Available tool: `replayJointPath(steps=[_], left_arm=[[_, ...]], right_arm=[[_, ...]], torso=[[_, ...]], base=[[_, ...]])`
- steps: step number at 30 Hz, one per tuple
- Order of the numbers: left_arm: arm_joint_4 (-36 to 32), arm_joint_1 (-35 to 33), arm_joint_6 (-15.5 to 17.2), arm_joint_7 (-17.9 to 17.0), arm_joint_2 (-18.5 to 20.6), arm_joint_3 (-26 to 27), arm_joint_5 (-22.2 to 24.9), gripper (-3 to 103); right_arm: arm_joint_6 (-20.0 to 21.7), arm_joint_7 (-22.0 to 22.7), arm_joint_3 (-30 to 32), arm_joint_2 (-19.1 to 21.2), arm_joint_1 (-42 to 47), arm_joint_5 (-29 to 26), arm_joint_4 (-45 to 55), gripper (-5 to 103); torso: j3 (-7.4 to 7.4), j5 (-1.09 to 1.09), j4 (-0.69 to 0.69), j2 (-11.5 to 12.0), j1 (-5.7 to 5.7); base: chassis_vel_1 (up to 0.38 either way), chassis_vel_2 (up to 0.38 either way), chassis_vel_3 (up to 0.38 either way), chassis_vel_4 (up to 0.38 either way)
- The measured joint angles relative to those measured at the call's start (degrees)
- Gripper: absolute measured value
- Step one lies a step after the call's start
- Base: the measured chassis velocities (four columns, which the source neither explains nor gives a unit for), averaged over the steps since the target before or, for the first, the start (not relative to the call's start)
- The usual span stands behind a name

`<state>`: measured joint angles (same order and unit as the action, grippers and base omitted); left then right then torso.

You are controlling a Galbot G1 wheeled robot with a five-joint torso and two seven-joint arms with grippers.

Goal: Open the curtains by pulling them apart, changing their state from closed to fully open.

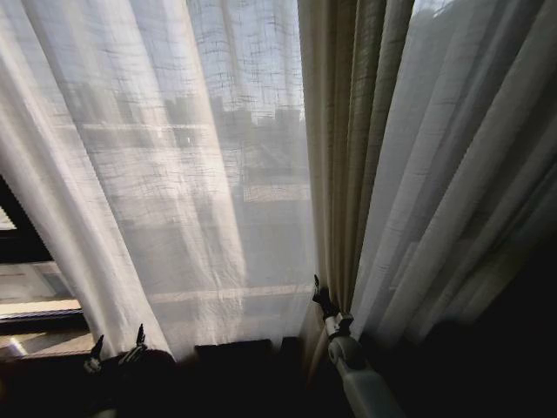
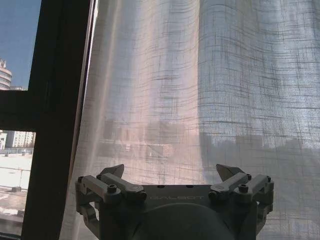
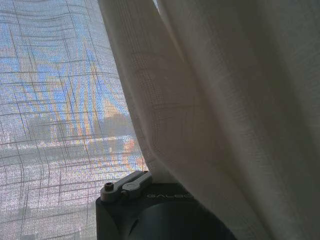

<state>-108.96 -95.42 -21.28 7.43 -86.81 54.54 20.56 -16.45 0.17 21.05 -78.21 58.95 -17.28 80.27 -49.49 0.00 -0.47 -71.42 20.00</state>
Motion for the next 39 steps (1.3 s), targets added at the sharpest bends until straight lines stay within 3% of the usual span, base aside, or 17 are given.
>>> replayJointPath(steps=[17, 26, 35, 39], left_arm=[[0.0, 0.0, 0.0, 0.0, 0.0, 0.0, 0.0, 100], [0.0, 0.0, 0.0, 0.0, 0.0, 0.0, 0.0, 100], [0.0, 0.0, 0.0, 0.1, 0.0, 0.0, 0.0, 100], [0.0, 0.0, 0.0, 0.0, 0.0, 0.1, 0.0, 100]], right_arm=[[0.0, 0.2, 0.7, 1.0, 0.2, -1.0, 0.3, 0], [-1.0, 0.4, 0.9, 1.2, -0.1, 3.2, -0.7, 0], [0.6, 1.9, 0.6, 2.9, -1.1, 7.1, -2.9, 0], [1.9, 5.1, 2.0, 3.5, -3.2, 7.5, -6.8, 0]], torso=[[0.0, 0.0, 0.01, 0.0, -0.01], [0.0, -0.01, -0.01, 0.0, 0.0], [0.0, 0.04, 0.01, 0.0, 0.0], [0.01, 0.02, 0.02, 0.0, -0.01]], base=[[-0.347, -0.354, 0.347, 0.353], [-0.319, -0.322, 0.322, 0.323], [-0.056, -0.072, 0.069, 0.047], [0.044, 0.035, -0.039, -0.029]])
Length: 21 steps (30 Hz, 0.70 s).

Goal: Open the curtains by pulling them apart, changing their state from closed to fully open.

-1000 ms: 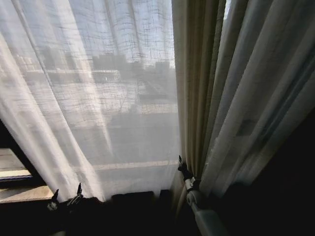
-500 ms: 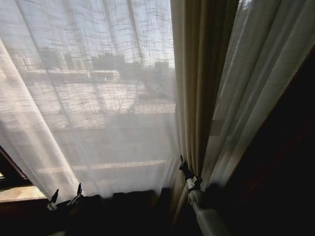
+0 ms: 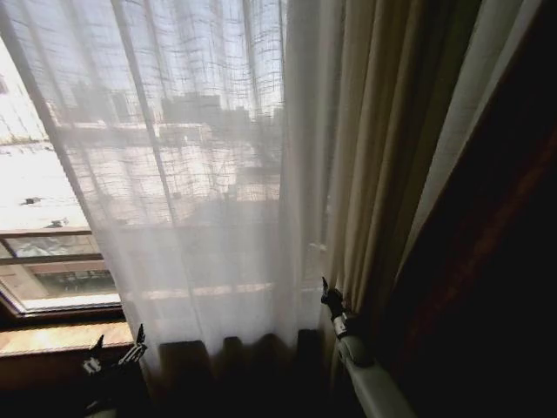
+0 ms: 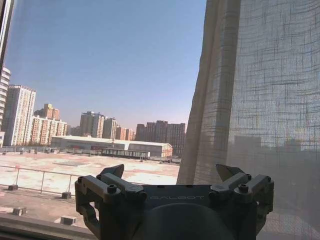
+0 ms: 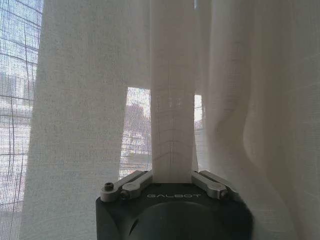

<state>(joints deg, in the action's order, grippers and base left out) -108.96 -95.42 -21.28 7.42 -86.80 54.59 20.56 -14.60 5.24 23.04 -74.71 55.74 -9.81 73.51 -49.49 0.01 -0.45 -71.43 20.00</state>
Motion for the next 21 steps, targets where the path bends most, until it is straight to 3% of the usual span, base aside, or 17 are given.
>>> replayJointPath(steps=[6, 7, 9, 12, 16, 21], left_arm=[[0.0, 0.0, 0.0, 0.0, 0.0, 0.0, 0.0, 100], [0.0, 0.0, 0.0, 0.0, 0.0, 0.0, 0.0, 100], [0.0, 0.0, 0.0, 0.1, 0.0, -0.1, 0.0, 100], [0.0, 0.0, 0.0, 0.0, 0.0, 0.0, 0.0, 100], [0.0, 0.0, 0.0, 0.0, 0.0, 0.0, 0.0, 100], [0.0, 0.0, 0.0, 0.0, 0.0, 0.0, 0.0, 100]], right_arm=[[1.4, 5.0, 3.0, 0.7, -2.1, 0.7, -3.5, 0], [3.3, 8.8, 5.1, 1.2, -3.0, 1.7, -4.7, 0], [3.7, 9.9, 5.4, 1.4, -3.3, 2.1, -5.1, 0], [7.2, 15.9, 6.9, 2.7, -4.2, 3.0, -6.1, 0], [8.8, 18.0, 7.4, 3.4, -4.1, 2.3, -6.0, 0], [9.0, 17.3, 7.0, 3.7, -2.9, 0.8, -4.0, -2]], torso=[[0.0, -0.02, 0.0, 0.0, 0.01], [0.0, -0.02, -0.02, 0.0, 0.01], [-0.01, -0.04, -0.01, 0.0, 0.01], [-0.01, 0.0, -0.01, 0.0, 0.01], [-0.01, -0.01, -0.01, 0.0, 0.0], [-0.01, -0.03, -0.02, 0.0, 0.01]], base=[[0.019, 0.005, -0.009, -0.01], [0.0, 0.0, 0.0, 0.0], [0.0, 0.0, 0.0, 0.0], [0.0, 0.0, 0.0, 0.0], [0.0, 0.0, 0.0, 0.0], [0.0, 0.0, 0.0, 0.0]])
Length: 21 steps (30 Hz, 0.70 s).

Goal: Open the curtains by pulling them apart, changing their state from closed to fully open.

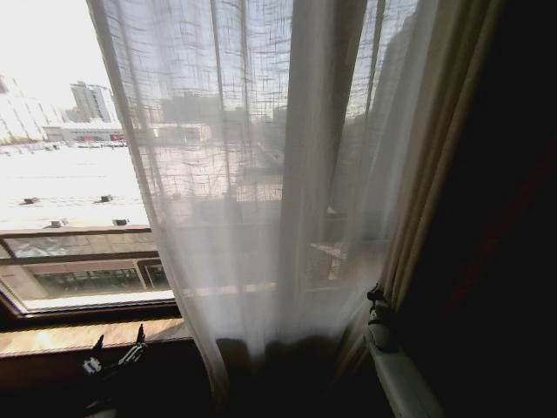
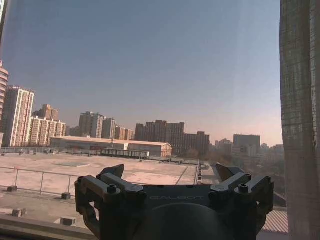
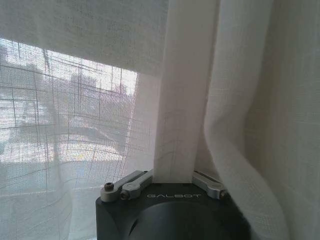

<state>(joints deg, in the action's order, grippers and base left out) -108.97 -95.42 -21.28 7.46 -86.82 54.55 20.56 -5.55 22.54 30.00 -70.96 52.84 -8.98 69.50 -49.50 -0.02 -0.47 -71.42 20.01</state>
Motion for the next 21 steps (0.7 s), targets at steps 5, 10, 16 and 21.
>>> replayJointPath(steps=[5, 10, 16, 21], left_arm=[[0.0, 0.0, 0.0, 0.0, 0.0, 0.0, 0.0, 100], [0.0, 0.0, 0.0, 0.0, 0.0, 0.0, 0.0, 100], [0.0, 0.0, 0.0, 0.0, 0.0, 0.0, 0.0, 100], [0.0, 0.0, 0.0, 0.0, 0.0, 0.0, 0.0, 100]], right_arm=[[1.9, -12.1, -2.0, 1.4, 5.1, -8.1, 9.4, 14], [1.0, -21.2, -4.0, 2.4, 10.9, -12.7, 19.0, 36], [-3.4, -23.6, -4.5, 2.5, 14.5, -11.9, 23.0, 52], [-5.1, -23.8, -3.2, 3.1, 19.3, -9.4, 26.5, 74]], torso=[[-0.01, 0.02, 0.01, 0.0, 0.01], [0.01, 0.03, 0.0, 0.0, -0.01], [0.0, 0.02, 0.0, 0.0, 0.0], [0.01, 0.02, 0.0, 0.0, -0.01]], base=[[0.0, 0.0, 0.0, 0.0], [0.0, 0.0, 0.0, 0.0], [0.0, 0.0, 0.0, 0.0], [0.0, 0.0, 0.0, 0.0]])
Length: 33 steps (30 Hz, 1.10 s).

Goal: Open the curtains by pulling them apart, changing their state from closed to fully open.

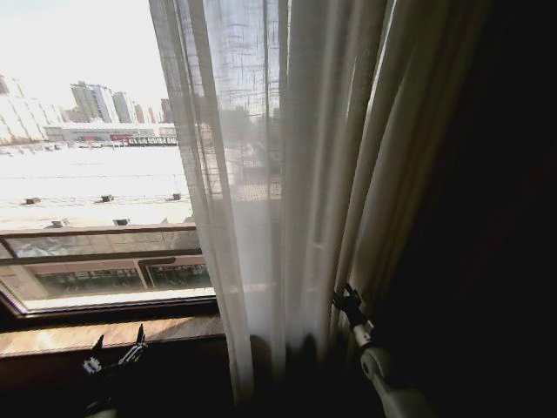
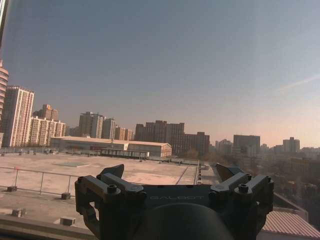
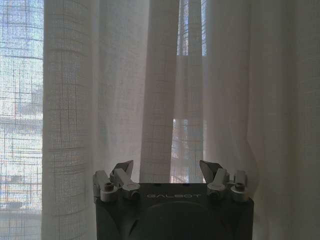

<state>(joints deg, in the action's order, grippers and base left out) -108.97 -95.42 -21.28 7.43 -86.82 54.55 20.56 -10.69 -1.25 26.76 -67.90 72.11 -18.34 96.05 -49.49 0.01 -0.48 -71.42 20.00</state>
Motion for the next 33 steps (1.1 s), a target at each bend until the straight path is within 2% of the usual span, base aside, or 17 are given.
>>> replayJointPath(steps=[3, 5, 9, 19, 29, 33], left_arm=[[0.0, 0.0, 0.0, 0.0, 0.0, 0.0, 0.0, 100], [0.0, 0.0, 0.0, 0.0, 0.0, 0.0, 0.0, 100], [0.0, 0.0, 0.0, 0.0, 0.0, 0.0, 0.0, 100], [0.0, 0.0, 0.0, 0.0, 0.0, 0.0, 0.0, 100], [0.0, 0.0, 0.0, 0.0, 0.0, 0.0, 0.0, 100], [0.0, 0.0, 0.0, 0.0, 0.0, 0.0, 0.0, 100]], right_arm=[[-0.3, 0.1, 0.4, 0.0, 0.9, 0.6, 0.5, 79], [-0.5, 0.3, 0.8, 0.0, 2.1, 1.0, 1.4, 91], [-0.6, 0.7, 1.2, -0.1, 3.1, 1.2, 2.5, 100], [-1.2, 0.7, 1.6, 0.1, 4.9, 1.6, 4.1, 100], [-1.6, 1.3, 1.8, 0.0, 4.9, 1.6, 3.9, 100], [-3.1, 1.4, 1.6, -0.2, 4.5, 1.1, 2.9, 100]], torso=[[0.0, -0.01, 0.0, 0.0, 0.0], [0.0, 0.0, 0.0, 0.0, 0.01], [0.0, -0.01, 0.0, 0.0, 0.01], [0.0, 0.0, 0.01, 0.0, 0.0], [0.0, -0.04, 0.0, 0.0, 0.0], [0.0, 0.0, 0.01, 0.0, 0.0]], base=[[0.0, 0.0, 0.0, 0.0], [0.0, 0.0, 0.0, 0.0], [0.066, 0.018, -0.049, -0.019], [0.214, 0.125, -0.208, -0.127], [0.339, 0.275, -0.331, -0.259], [0.361, 0.328, -0.354, -0.319]])
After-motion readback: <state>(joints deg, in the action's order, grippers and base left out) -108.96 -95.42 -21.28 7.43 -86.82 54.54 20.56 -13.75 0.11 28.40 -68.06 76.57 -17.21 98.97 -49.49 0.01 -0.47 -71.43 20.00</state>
